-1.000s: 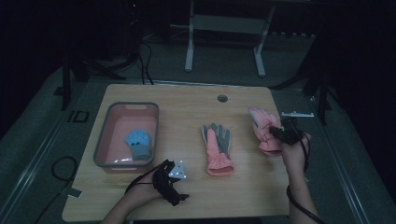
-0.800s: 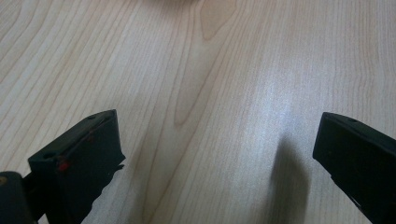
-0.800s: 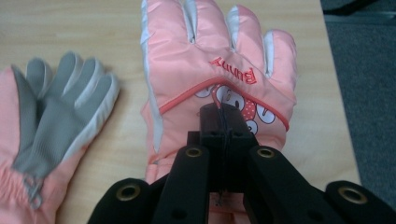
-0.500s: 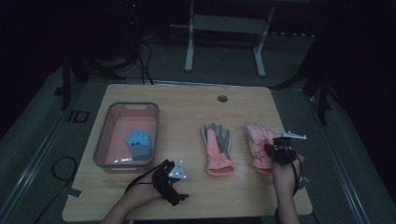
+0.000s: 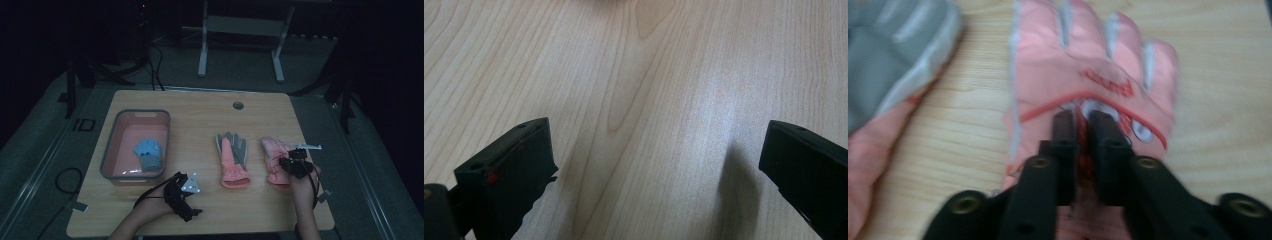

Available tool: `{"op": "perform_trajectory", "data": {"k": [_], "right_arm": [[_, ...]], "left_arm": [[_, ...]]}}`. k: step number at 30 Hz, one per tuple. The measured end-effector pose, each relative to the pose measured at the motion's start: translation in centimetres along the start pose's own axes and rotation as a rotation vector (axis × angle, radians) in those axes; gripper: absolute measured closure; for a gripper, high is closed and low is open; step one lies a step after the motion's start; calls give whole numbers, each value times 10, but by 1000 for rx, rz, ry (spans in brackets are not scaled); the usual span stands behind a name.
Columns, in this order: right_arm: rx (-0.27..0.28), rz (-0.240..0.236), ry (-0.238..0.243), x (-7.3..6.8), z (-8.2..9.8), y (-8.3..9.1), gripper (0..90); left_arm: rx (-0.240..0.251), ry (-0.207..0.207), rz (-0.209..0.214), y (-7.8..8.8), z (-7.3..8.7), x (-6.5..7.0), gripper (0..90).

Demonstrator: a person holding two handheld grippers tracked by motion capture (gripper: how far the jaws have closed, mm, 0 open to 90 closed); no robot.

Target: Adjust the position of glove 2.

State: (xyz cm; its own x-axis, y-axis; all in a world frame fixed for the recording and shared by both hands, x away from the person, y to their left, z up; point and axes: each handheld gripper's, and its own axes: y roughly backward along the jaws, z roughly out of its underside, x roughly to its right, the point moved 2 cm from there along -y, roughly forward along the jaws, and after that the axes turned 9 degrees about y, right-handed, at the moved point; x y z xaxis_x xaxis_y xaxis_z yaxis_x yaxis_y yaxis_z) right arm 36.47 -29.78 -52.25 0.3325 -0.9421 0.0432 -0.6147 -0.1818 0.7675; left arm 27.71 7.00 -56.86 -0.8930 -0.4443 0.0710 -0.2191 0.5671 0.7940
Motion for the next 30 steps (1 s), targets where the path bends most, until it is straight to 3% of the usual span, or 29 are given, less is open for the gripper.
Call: {"op": "perform_trajectory", "data": {"k": [3,5,6,8,10,13,16,18,21,26,30], "right_arm": [[21,-28,70,6,-3,3,680],[5,-56,102,14,-6,5,654],[13,-87,124,19,-7,6,631],[8,-107,128,29,-9,9,611],[14,-118,161,38,-12,12,574],[15,-178,152,46,-14,15,548],[3,-226,136,42,-9,7,497],[4,-225,121,40,-5,2,483],[-19,-173,144,37,1,-9,479],[-4,-216,129,37,9,-17,581],[4,-202,204,30,13,-18,758]], "left_arm": [[-3,-2,-1,0,0,0,14],[1,-3,-2,0,-1,0,14],[2,-1,-2,0,-1,0,14],[2,1,-4,0,-1,0,14],[0,0,-5,0,-1,0,14],[-2,1,-6,-1,-1,0,14],[-4,-1,-6,-1,-1,0,14],[-5,0,-7,-1,-1,0,14],[-5,0,-7,-1,-1,0,14],[-8,-6,-11,-1,0,0,14],[-8,-3,-10,-1,0,-1,14]]}}
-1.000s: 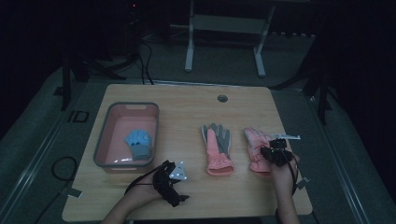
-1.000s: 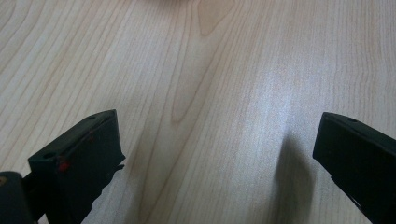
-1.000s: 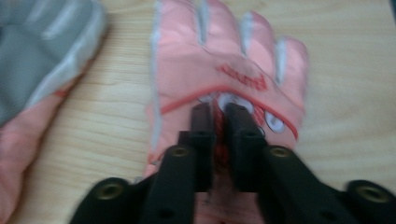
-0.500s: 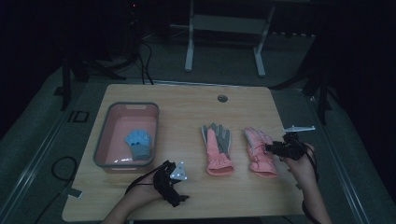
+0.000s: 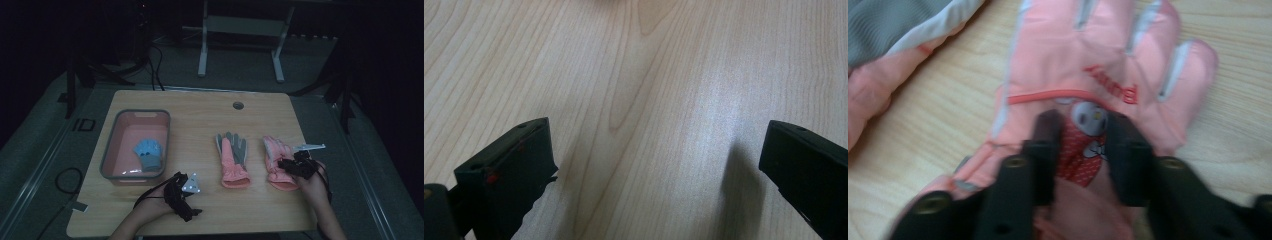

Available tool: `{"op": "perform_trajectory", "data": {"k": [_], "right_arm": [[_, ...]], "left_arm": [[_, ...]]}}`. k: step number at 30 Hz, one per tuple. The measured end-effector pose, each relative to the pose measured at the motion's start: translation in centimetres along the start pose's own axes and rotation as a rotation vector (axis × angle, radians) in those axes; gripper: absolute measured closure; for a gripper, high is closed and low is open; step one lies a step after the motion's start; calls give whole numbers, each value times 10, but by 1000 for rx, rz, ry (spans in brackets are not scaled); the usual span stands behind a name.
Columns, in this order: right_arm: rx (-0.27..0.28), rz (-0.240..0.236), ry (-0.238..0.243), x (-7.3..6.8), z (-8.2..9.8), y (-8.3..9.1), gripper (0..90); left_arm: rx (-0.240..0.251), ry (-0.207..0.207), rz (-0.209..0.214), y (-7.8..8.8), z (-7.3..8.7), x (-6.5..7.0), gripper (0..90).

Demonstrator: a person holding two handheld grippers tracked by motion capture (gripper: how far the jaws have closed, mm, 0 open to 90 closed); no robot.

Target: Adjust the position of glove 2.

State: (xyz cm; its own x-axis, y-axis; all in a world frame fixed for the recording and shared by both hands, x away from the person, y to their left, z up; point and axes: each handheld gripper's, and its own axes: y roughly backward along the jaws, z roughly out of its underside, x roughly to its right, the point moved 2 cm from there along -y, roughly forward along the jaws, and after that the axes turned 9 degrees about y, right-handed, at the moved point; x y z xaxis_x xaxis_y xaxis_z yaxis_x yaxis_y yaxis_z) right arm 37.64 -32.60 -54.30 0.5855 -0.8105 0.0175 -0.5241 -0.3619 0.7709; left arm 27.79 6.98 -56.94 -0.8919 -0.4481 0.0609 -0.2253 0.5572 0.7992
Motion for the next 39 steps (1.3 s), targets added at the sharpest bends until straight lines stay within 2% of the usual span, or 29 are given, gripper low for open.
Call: {"op": "perform_trajectory", "data": {"k": [2,4,7,10,12,15,17,20,22,23,27,30,33,35,39], "right_arm": [[-11,24,9,-5,-2,-1,807],[-17,35,-15,-7,-3,0,857],[-5,56,-46,-10,-4,3,887],[21,82,-66,-14,-11,15,894],[45,103,-82,-15,-19,25,894],[71,133,-74,-19,-35,42,893],[88,128,-74,-23,-47,53,894],[111,147,-55,-30,-66,66,894],[119,148,-51,-32,-72,70,894],[131,150,-40,-38,-82,75,894],[155,152,-16,-51,-100,82,893],[168,155,-20,-63,-112,84,894],[173,142,-11,-76,-121,85,894],[180,131,-4,-87,-126,84,894],[180,111,15,-110,-131,75,894]], "left_arm": [[0,-3,-1,0,-1,0,14],[1,-1,-1,0,-1,1,14],[-1,0,-3,-1,0,1,14],[2,1,-2,-1,0,1,14],[-4,-5,2,-1,0,1,14],[1,-1,3,-1,0,1,14],[-3,-5,1,0,0,0,14],[-1,-5,3,0,0,0,14],[0,-4,3,0,0,0,14],[1,-4,2,0,0,0,14],[1,-2,1,0,-1,0,14],[1,0,1,0,0,0,14],[4,4,14,-1,0,2,14],[-7,-5,8,-1,0,2,14],[3,1,9,-1,0,2,14]]}}
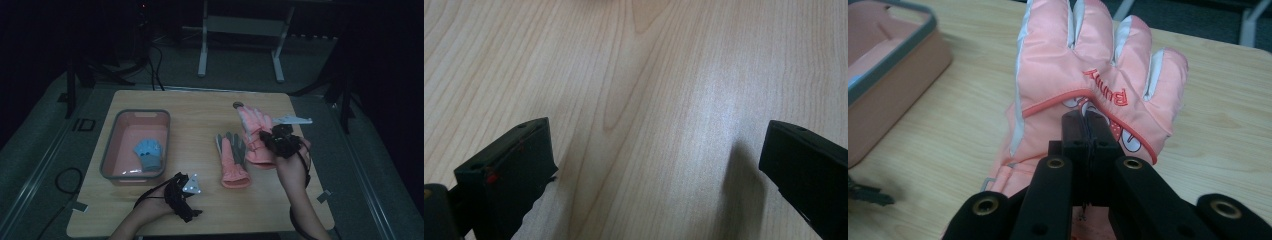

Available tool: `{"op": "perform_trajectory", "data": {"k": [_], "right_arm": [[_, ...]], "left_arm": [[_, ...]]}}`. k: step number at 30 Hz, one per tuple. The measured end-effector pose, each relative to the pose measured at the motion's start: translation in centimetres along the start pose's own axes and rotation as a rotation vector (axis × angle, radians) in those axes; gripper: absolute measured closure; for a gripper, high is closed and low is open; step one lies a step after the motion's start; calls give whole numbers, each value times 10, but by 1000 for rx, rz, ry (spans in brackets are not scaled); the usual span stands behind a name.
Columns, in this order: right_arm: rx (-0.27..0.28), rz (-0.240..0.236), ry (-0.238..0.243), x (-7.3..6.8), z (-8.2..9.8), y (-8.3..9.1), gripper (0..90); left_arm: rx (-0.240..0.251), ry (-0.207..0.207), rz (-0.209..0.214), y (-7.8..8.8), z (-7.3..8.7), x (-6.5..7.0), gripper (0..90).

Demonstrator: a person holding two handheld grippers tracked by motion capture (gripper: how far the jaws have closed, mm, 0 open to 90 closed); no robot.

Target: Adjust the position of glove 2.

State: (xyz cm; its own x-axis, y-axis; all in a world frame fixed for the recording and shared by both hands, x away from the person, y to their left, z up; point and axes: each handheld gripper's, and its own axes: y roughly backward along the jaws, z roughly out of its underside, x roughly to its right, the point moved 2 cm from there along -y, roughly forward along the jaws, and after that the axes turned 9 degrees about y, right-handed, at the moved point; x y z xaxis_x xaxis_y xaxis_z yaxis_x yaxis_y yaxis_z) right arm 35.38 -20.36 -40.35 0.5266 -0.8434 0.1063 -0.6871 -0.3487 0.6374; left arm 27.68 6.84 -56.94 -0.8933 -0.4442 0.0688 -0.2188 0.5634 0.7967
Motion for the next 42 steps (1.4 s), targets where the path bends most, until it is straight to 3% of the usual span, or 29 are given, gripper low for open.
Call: {"op": "perform_trajectory", "data": {"k": [5,10,15,28,36,42], "right_arm": [[-13,-49,-23,-23,2,-15,894],[-33,-35,-29,-38,9,-29,894],[-61,-13,-44,-43,19,-40,894],[-153,-36,-83,-53,42,-82,888],[-173,-54,-70,-57,52,-94,867],[-156,-91,-67,-53,50,-89,824]], "left_arm": [[-4,-3,-2,0,0,0,14],[-1,-2,-3,0,0,0,14],[-7,-7,-4,0,0,0,14],[-11,-6,-7,0,0,0,14],[-15,-7,-10,-1,-1,1,14],[-12,0,-11,-1,-2,0,14]]}}
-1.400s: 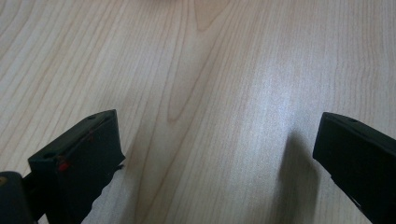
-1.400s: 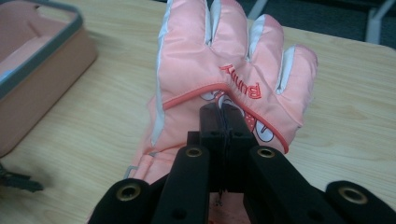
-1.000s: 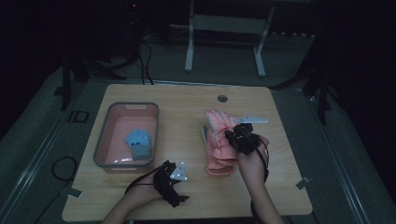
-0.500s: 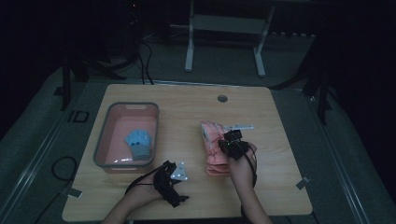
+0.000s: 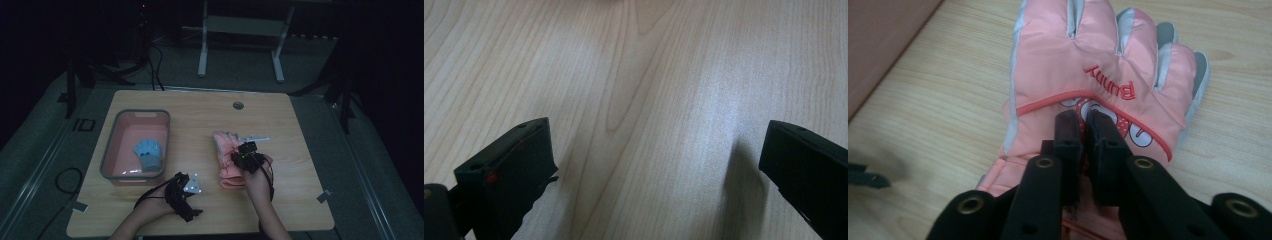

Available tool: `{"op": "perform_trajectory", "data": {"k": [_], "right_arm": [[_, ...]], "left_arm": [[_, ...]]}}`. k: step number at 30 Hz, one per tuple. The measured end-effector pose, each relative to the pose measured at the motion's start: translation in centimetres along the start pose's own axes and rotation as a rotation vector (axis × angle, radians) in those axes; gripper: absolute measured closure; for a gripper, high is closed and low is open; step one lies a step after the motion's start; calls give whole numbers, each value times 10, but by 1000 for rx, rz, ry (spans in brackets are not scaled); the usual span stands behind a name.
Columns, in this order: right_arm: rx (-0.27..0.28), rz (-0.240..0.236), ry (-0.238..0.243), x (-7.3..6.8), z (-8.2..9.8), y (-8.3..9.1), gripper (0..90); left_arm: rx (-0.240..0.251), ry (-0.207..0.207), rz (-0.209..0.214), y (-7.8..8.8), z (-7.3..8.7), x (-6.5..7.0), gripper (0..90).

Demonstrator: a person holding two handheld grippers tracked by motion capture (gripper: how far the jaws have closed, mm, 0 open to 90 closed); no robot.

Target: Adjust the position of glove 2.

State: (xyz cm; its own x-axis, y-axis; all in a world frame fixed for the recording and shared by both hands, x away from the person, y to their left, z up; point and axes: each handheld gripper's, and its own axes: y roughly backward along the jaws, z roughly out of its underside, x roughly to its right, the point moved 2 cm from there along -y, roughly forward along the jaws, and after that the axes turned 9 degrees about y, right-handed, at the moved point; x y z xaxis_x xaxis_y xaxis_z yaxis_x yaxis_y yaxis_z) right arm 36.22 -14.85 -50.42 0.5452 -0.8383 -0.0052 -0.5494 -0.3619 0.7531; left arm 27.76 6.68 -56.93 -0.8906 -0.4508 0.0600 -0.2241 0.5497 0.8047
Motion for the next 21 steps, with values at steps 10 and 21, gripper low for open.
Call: {"op": "perform_trajectory", "data": {"k": [10,21], "right_arm": [[64,-93,56,21,-5,22,450],[128,-147,175,48,-5,37,148]], "left_arm": [[-3,20,4,0,-1,0,14],[-14,78,-1,-1,-6,0,15]]}}
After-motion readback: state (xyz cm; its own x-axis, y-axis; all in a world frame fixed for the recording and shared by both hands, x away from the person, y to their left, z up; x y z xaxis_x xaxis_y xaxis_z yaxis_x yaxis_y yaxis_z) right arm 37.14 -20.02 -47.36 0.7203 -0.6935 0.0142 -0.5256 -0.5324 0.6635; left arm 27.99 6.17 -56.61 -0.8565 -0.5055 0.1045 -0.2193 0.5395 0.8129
